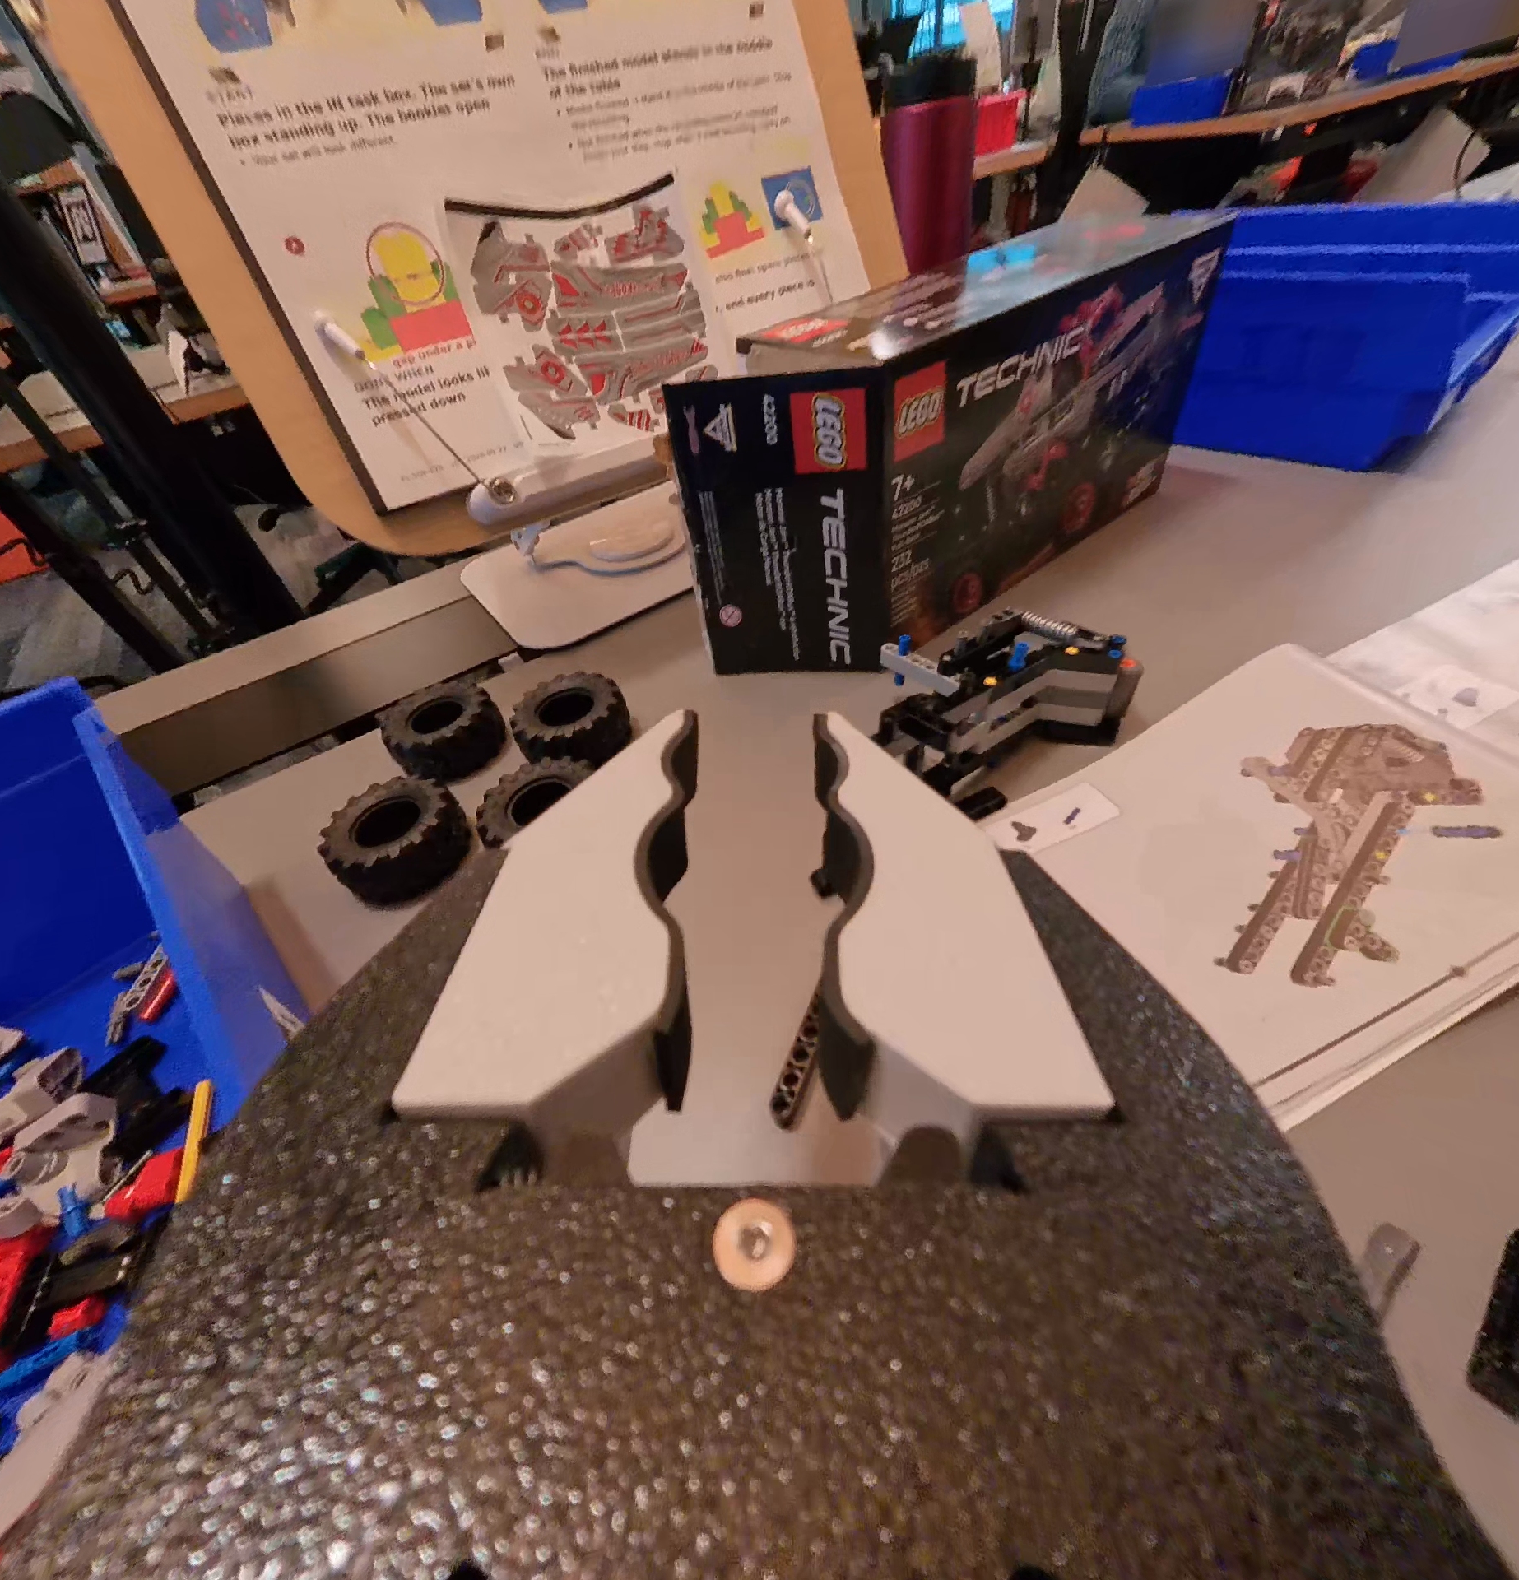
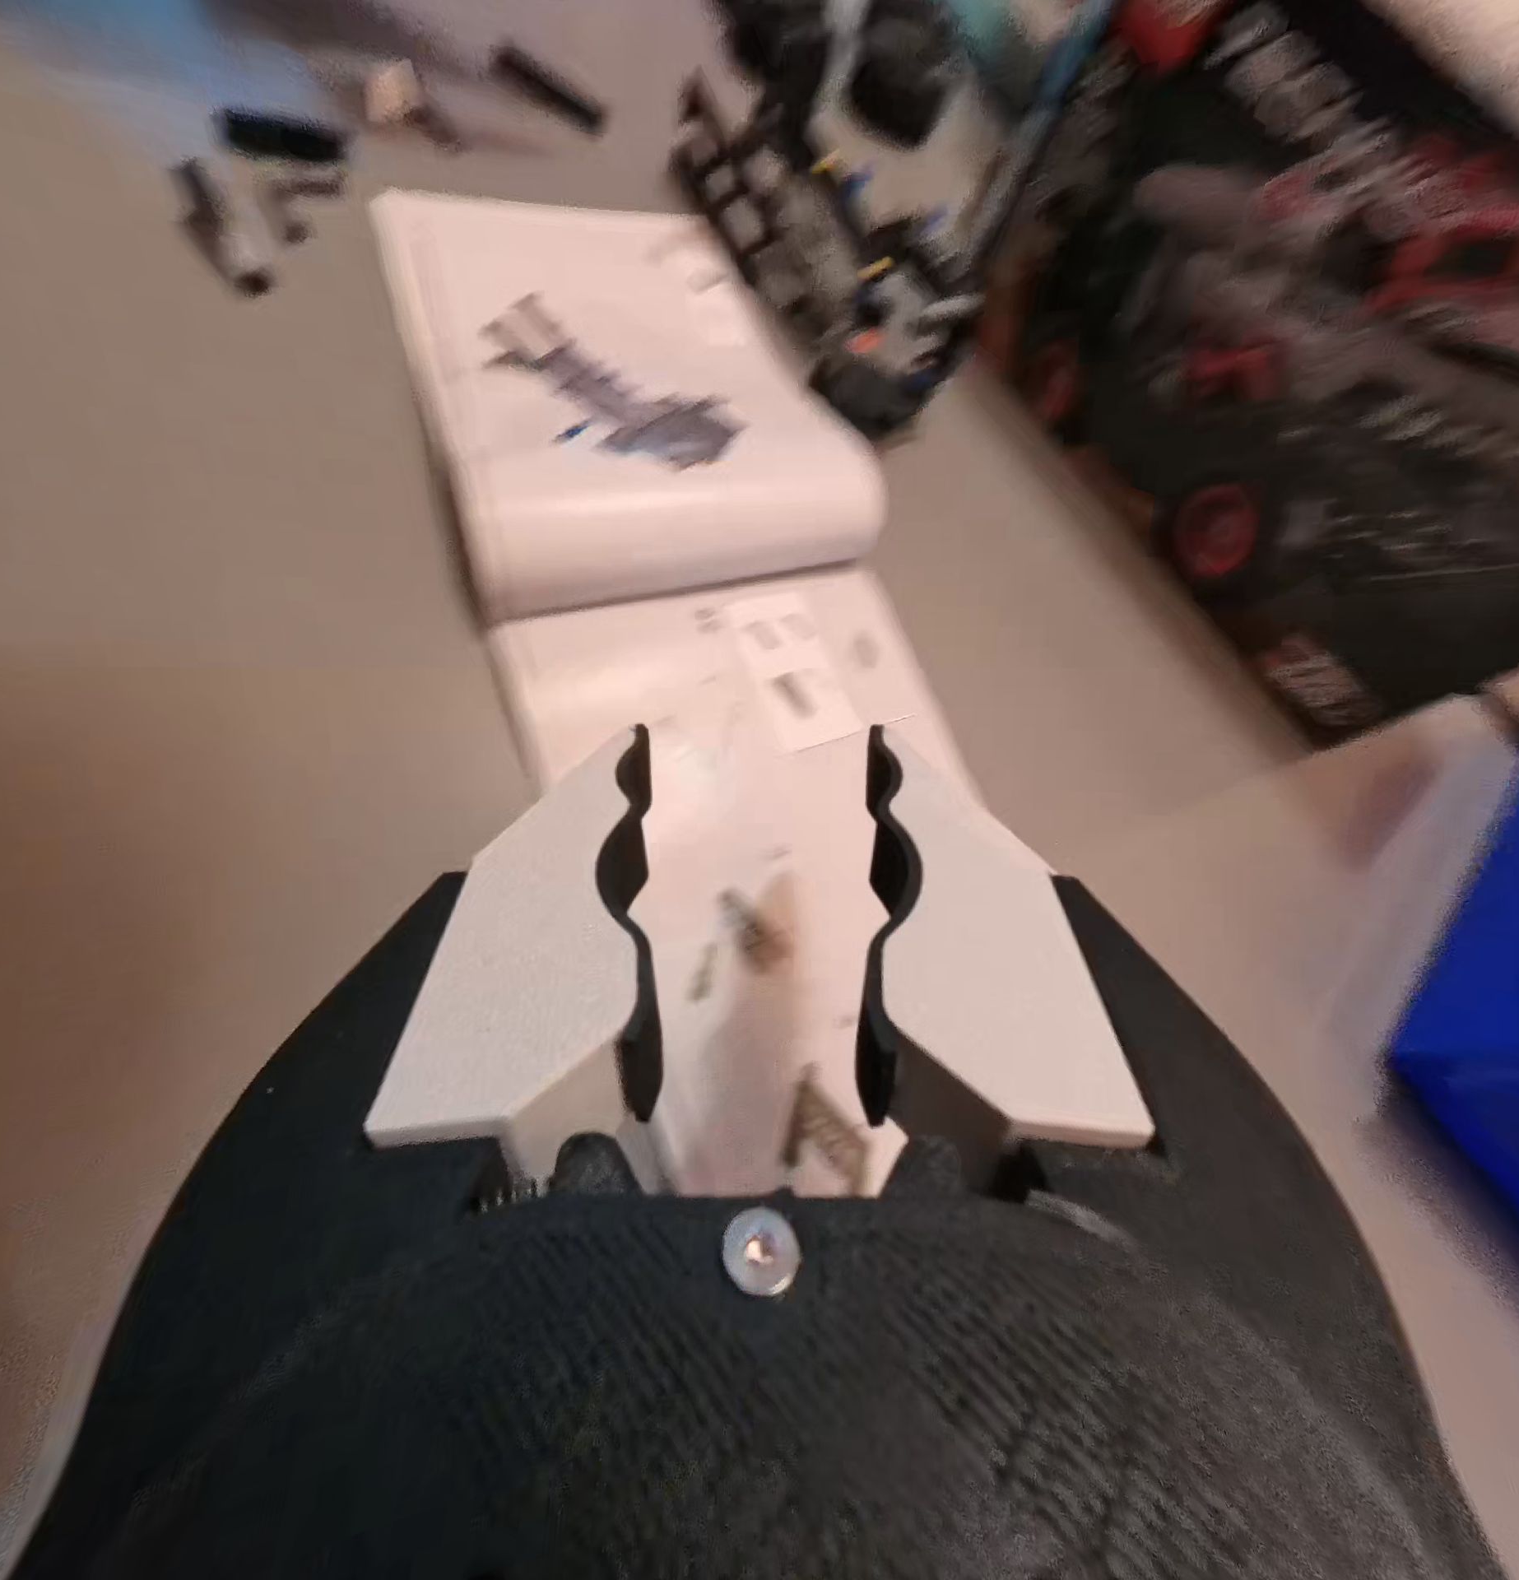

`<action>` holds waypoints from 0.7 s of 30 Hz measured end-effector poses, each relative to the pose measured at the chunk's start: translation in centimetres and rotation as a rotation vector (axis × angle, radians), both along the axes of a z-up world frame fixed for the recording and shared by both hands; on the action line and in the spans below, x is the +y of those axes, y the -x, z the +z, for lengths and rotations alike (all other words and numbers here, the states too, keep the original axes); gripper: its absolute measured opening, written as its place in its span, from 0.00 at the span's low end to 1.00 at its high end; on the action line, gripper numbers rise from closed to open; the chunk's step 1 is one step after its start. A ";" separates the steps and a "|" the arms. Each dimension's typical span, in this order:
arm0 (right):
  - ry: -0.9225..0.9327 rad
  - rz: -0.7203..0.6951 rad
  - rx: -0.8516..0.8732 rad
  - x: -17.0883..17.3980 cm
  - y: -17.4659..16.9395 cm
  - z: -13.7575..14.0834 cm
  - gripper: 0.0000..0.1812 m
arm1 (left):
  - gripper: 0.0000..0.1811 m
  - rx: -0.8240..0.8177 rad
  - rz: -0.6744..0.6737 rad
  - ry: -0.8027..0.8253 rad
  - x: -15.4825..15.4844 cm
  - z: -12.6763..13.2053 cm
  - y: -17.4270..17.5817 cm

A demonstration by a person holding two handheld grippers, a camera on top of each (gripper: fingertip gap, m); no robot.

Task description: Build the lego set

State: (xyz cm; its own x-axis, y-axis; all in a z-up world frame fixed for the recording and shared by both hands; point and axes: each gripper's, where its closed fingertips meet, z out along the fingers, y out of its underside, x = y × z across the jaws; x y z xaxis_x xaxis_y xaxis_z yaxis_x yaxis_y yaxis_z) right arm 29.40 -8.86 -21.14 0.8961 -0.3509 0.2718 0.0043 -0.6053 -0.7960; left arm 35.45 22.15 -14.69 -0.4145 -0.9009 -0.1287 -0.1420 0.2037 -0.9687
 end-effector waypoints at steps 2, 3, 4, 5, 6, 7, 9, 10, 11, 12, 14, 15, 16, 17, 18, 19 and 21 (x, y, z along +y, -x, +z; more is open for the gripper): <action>-0.168 -0.212 -0.150 -1.3 -4.7 3.0 0.28 | 0.13 -0.060 0.003 0.026 -0.2 1.0 0.3; -0.281 -0.340 -0.188 -2.6 -7.0 4.3 0.30 | 0.13 -0.100 0.009 0.043 -0.3 1.6 0.5; -0.378 -0.421 -0.199 -3.6 -8.5 5.3 0.31 | 0.14 -0.133 0.018 0.053 -0.2 2.2 0.5; -0.449 -0.448 -0.207 -4.2 -9.2 6.1 0.31 | 0.17 -0.151 0.035 0.052 0.1 2.5 0.5; -0.492 -0.468 -0.227 -4.7 -9.5 6.8 0.31 | 0.20 -0.152 0.062 0.043 0.6 2.6 0.5; -0.503 -0.502 -0.257 -5.5 -9.7 7.1 0.32 | 0.23 -0.148 0.082 0.030 1.1 2.6 0.5; -0.444 -0.587 -0.327 -7.2 -9.9 6.3 0.34 | 0.27 -0.161 0.092 0.018 1.7 2.7 0.6; -0.435 -0.625 -0.370 -7.9 -9.9 6.1 0.35 | 0.29 -0.189 0.081 0.027 1.7 3.1 0.8; -0.459 -0.641 -0.423 -8.3 -9.7 6.4 0.33 | 0.30 -0.231 0.064 0.050 1.5 3.7 1.0; -0.497 -0.656 -0.482 -8.8 -9.5 7.2 0.29 | 0.32 -0.279 0.057 0.089 1.5 4.3 1.2; -0.598 -0.718 -0.536 -10.0 -9.2 8.7 0.28 | 0.40 -0.341 0.049 0.155 1.5 5.2 1.6; -0.638 -0.708 -0.519 -9.9 -9.1 8.9 0.29 | 0.41 -0.321 0.054 0.154 1.6 4.9 1.4; -0.667 -0.701 -0.508 -9.9 -9.1 9.0 0.30 | 0.42 -0.289 0.063 0.136 1.8 4.3 1.2; -0.678 -0.710 -0.515 -10.0 -9.0 9.2 0.29 | 0.42 -0.267 0.082 0.110 2.1 3.8 1.0; -0.674 -0.718 -0.539 -10.3 -8.9 9.4 0.29 | 0.43 -0.251 0.114 0.082 2.6 3.4 0.8; -0.659 -0.732 -0.569 -10.6 -8.7 9.6 0.27 | 0.43 -0.236 0.151 0.056 3.2 2.9 0.6; -0.638 -0.781 -0.596 -11.3 -8.7 9.6 0.24 | 0.41 -0.228 0.185 0.025 3.6 2.4 0.4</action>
State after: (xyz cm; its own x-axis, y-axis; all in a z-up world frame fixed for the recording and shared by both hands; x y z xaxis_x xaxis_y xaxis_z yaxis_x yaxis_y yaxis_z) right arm 38.10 -20.17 -11.56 0.1671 -0.9742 0.1519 0.2829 -0.1002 -0.9539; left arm 35.09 25.75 -12.26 -0.2055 -0.9626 -0.1766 0.0476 0.1704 -0.9842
